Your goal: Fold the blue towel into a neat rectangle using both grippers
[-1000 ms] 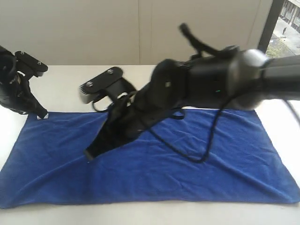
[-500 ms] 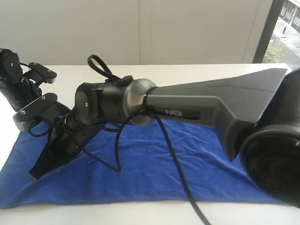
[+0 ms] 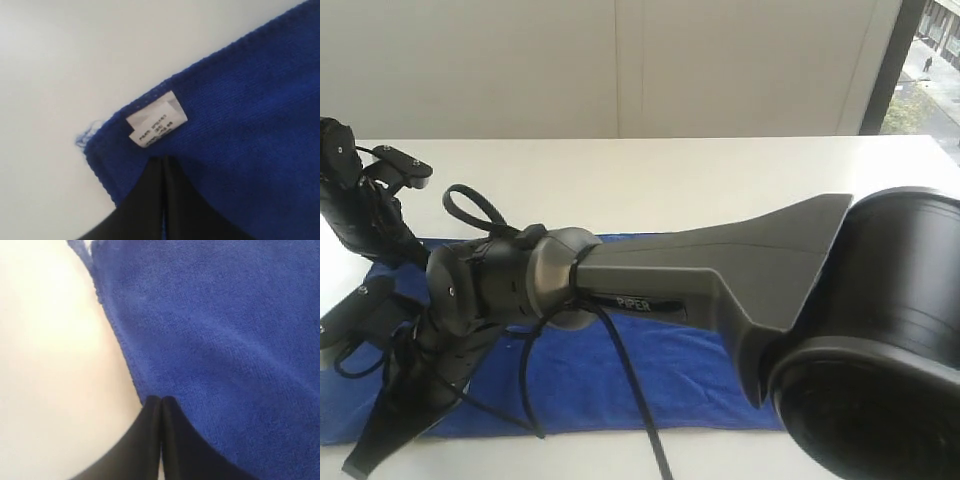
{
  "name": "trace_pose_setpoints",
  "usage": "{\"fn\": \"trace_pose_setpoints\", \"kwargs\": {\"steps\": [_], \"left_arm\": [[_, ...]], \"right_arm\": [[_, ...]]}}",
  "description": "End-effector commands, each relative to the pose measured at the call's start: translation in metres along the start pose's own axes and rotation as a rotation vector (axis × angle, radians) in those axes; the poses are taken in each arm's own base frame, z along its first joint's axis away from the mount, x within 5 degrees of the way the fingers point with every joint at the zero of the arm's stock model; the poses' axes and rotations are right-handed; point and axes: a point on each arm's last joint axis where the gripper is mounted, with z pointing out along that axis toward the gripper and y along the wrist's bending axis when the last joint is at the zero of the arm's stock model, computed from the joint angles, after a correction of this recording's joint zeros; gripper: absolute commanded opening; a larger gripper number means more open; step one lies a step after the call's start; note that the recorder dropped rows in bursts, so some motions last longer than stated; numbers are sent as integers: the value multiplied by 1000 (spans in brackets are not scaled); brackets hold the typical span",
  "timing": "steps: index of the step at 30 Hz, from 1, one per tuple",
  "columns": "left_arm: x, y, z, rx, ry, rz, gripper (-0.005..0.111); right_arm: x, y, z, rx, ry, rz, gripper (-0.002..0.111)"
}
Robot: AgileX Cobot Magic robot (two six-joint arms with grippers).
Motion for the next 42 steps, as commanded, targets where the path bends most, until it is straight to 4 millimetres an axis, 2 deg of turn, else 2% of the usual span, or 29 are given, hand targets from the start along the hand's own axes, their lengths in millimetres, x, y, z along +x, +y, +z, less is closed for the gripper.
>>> {"fn": "trace_pose_setpoints", "kwargs": {"steps": [1, 6, 10, 14, 22, 26, 35, 42], "left_arm": [[-1, 2, -1, -5, -8, -3, 0], [-1, 3, -1, -14, -16, 4, 0], [-1, 3, -1, -13, -14, 4, 0], [-1, 3, -1, -11, -10, 4, 0], [-2, 4, -1, -17, -23, 18, 0], [-4, 4, -1, -25, -42, 19, 0], [-5, 6, 0, -41, -53, 36, 0], [0, 3, 10, -25, -16, 39, 0]], "right_arm": [[5, 1, 7, -18, 36, -9, 0], [6, 3, 8, -31, 52, -7, 0], [-8, 3, 1, 8, -19, -45, 0], [-11, 0, 1, 34, -44, -65, 0], [3, -5, 23, 45, 23, -81, 0], [6, -2, 24, 26, 50, -80, 0], [8, 23, 29, -19, 96, -119, 0], [8, 23, 29, -17, 98, -126, 0]]}}
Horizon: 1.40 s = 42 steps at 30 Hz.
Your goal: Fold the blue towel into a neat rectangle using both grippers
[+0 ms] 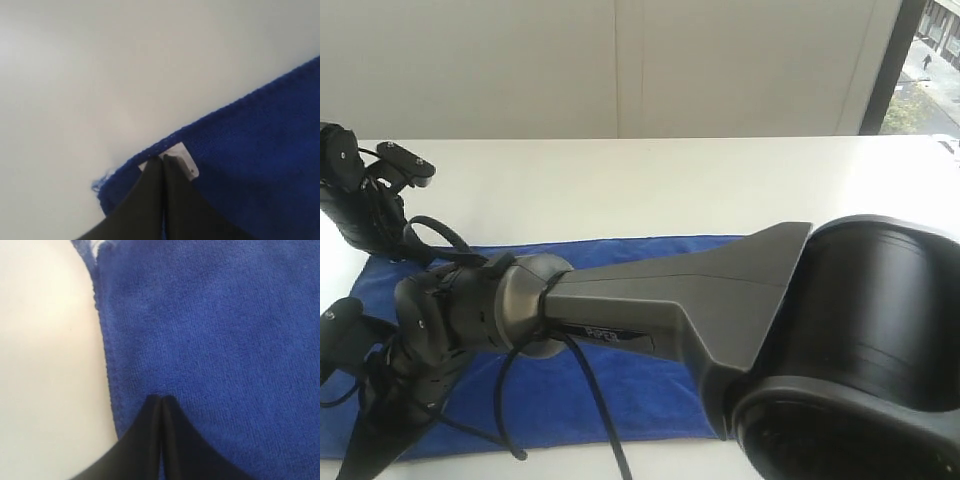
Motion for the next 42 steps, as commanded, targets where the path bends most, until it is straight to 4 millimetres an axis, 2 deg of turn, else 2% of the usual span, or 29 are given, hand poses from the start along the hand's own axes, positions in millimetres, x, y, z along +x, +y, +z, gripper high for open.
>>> {"fn": "trace_pose_setpoints", "kwargs": {"steps": [1, 5, 9, 11, 14, 15, 16, 18, 20, 22, 23, 24, 26, 27, 29, 37, 42], "left_arm": [[3, 1, 4, 10, 28, -2, 0], [0, 3, -3, -5, -2, -2, 0], [-6, 6, -16, -28, -46, -4, 0], [-12, 10, -32, -53, -96, -7, 0], [-17, 14, -55, -76, -139, -11, 0], [-18, 15, -67, -83, -150, -14, 0], [-18, 15, -74, -86, -154, -17, 0], [-20, 13, -96, -74, -179, -43, 0], [-30, -6, -117, -28, -228, -1, 0], [-39, -26, -120, 16, -253, 67, 0], [-44, -38, -120, 52, -269, 101, 0], [-51, -59, -116, 98, -277, 164, 0], [-60, -84, -110, 138, -305, 201, 0], [-69, -101, -106, 158, -344, 216, 0], [-86, -132, -100, 209, -370, 266, 0], [-138, -217, -85, 318, -417, 417, 0], [-163, -255, -79, 355, -469, 469, 0]], "right_arm": [[11, 7, 9, -35, 81, -16, 0], [5, 5, 1, -6, 56, -34, 0], [-6, 3, -17, 44, 3, -33, 0], [-16, 0, -35, 92, -47, -36, 0], [-24, -2, -52, 142, -74, -51, 0], [-27, -4, -65, 181, -74, -51, 0], [-27, -8, -74, 213, -70, -45, 0], [-23, -30, -102, 333, -19, 1, 0], [4, -72, -137, 473, 66, 115, 0], [22, -88, -157, 499, 79, 182, 0], [39, -97, -165, 513, 102, 224, 0], [64, -106, -181, 532, 124, 280, 0], [93, -111, -201, 571, 133, 347, 0], [120, -113, -213, 606, 159, 411, 0], [157, -108, -231, 641, 184, 496, 0], [226, -96, -244, 722, 268, 667, 0], [252, -93, -242, 738, 303, 744, 0]]}}
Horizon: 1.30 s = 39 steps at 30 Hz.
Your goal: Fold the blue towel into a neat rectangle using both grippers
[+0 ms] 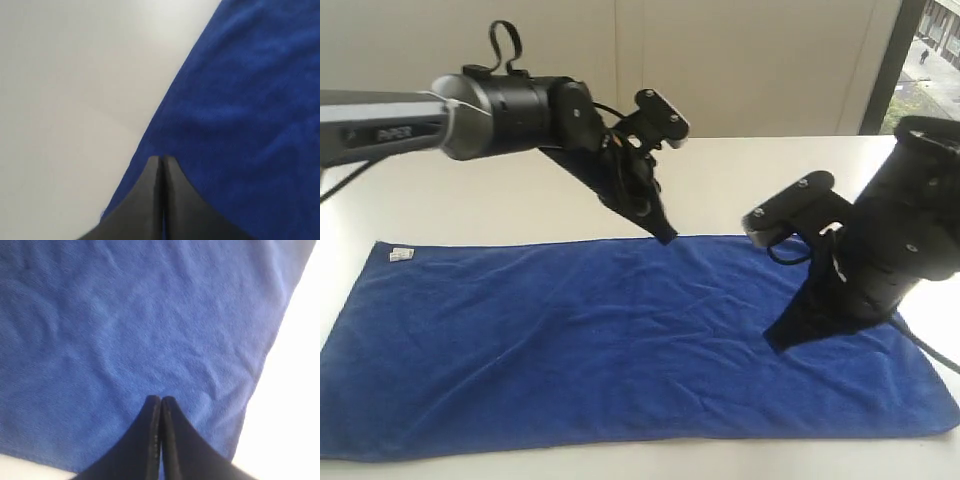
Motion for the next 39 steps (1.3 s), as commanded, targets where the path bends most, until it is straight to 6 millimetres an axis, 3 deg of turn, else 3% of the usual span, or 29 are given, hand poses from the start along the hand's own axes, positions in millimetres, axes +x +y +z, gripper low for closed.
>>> {"fn": "trace_pose_setpoints", "kwargs": {"steps": [1, 10, 22, 32, 39], "left_arm": [[-25, -20, 22, 50, -35, 38, 0], [-29, -26, 49, 85, -68, -14, 0], [-7, -33, 83, 126, -27, -54, 0], [8, -37, 105, 126, -6, -67, 0], [10, -37, 107, 124, -4, -69, 0]], "right_arm": [[17, -11, 11, 15, 12, 79, 0], [42, -25, 29, 30, 85, 239, 0], [61, -15, 55, 10, 186, 238, 0], [64, -13, 58, 13, 216, 240, 0], [75, -10, 60, 11, 248, 251, 0]]}}
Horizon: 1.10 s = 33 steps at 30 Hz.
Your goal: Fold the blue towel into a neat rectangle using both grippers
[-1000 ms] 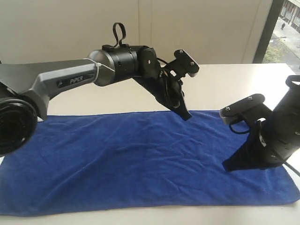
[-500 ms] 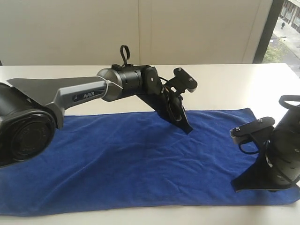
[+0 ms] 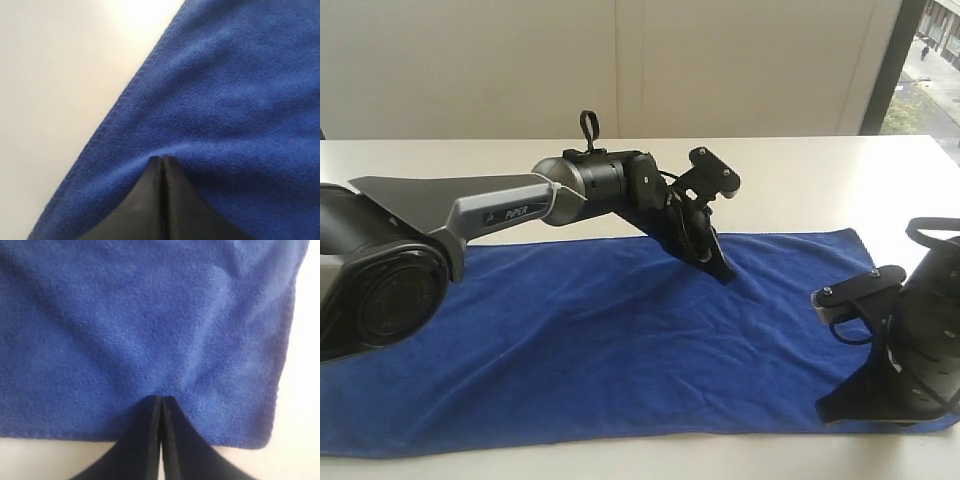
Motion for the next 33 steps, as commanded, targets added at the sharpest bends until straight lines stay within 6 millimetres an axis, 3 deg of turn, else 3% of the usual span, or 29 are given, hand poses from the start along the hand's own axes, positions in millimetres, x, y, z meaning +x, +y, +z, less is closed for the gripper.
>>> {"fn": "trace_pose_setpoints", "kwargs": {"steps": [1, 4, 7, 13, 16, 19, 24, 28, 33], "left_arm": [[12, -4, 10, 29, 51, 0, 0], [12, -5, 8, 41, 63, 1, 0], [-2, -4, -10, 44, 45, 16, 0], [-36, -3, -65, 25, 21, 105, 0], [-32, 12, -96, -21, 153, 100, 0], [-9, 46, -128, -57, 300, -40, 0], [32, 83, -176, -95, 389, -207, 0], [71, 95, -207, -135, 425, -316, 0], [121, 93, -232, -210, 427, -470, 0]], "right_arm": [[7, -2, 3, 7, 26, 21, 0], [5, -4, 3, 21, 13, 17, 0], [1, -9, -9, 46, -58, 41, 0], [-20, -21, -54, 39, -271, 90, 0], [-41, -22, -68, 22, -366, 94, 0], [-67, -32, -74, 45, -417, 97, 0], [-87, -60, -69, 32, -394, 137, 0], [-99, -77, -61, -90, -361, 153, 0], [-111, -83, -36, -240, -268, 128, 0]]}}
